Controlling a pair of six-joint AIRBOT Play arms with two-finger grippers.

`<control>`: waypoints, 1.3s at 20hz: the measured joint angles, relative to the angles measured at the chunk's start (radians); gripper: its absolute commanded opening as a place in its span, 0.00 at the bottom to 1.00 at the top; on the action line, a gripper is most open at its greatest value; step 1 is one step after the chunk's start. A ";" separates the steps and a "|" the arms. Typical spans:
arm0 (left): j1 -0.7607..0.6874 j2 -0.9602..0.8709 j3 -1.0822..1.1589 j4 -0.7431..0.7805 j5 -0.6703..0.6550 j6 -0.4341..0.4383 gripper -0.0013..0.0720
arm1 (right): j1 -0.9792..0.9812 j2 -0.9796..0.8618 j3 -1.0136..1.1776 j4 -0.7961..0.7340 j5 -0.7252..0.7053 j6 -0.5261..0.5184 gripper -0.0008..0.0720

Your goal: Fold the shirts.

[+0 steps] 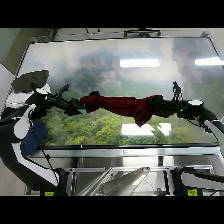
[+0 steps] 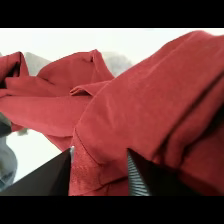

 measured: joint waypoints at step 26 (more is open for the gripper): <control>-0.121 0.005 0.182 0.029 0.003 -0.027 0.02 | 0.001 -0.005 0.009 0.006 0.156 0.051 0.58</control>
